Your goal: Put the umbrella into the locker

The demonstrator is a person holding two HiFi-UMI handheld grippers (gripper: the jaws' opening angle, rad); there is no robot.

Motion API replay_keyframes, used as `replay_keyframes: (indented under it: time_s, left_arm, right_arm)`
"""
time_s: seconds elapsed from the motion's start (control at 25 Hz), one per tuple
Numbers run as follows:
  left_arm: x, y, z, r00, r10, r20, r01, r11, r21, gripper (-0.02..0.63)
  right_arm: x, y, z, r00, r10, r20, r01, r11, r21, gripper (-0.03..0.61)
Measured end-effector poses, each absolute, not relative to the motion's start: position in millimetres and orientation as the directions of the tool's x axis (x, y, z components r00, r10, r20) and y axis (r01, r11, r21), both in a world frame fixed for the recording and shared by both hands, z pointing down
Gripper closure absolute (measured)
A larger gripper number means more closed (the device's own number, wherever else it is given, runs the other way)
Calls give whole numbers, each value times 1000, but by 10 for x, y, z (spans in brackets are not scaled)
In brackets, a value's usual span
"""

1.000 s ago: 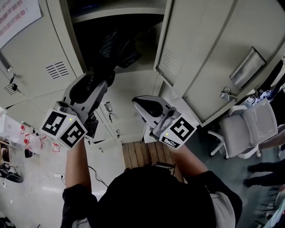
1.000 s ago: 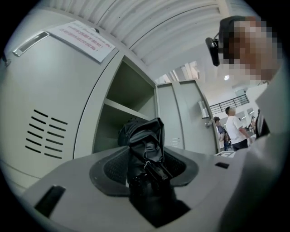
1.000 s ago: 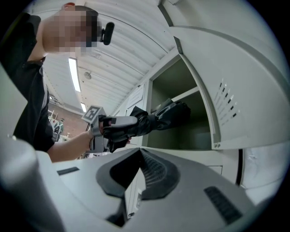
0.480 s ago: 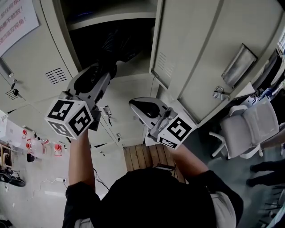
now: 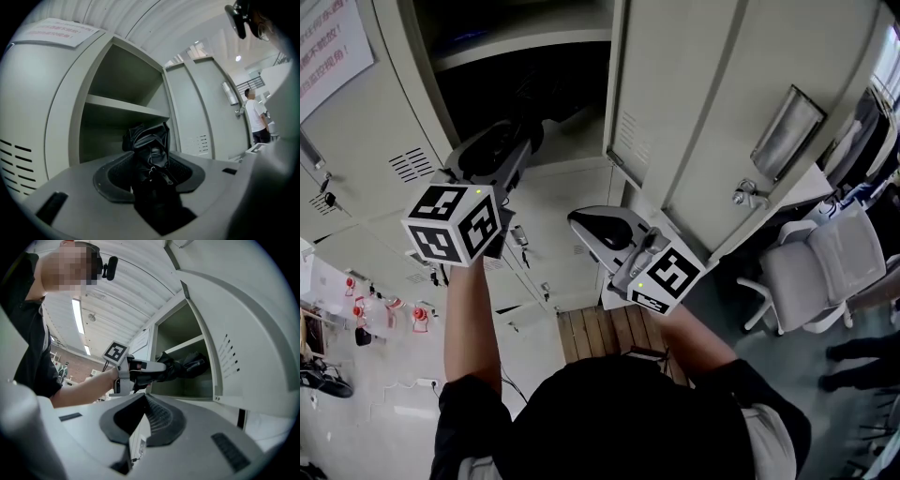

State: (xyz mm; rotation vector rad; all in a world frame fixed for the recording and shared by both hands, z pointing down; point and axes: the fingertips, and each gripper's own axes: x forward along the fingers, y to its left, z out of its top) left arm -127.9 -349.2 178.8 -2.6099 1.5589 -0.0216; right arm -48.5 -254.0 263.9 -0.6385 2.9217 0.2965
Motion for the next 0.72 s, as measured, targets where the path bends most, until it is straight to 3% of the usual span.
replay_keyframes:
  time_s: [0.72]
  left_arm:
    - [-1161, -3923, 1834, 423, -903, 72, -887, -429, -171, 408]
  right_arm:
    - [-573, -2469, 2717, -923, -355, -151, -377, 912, 164, 566]
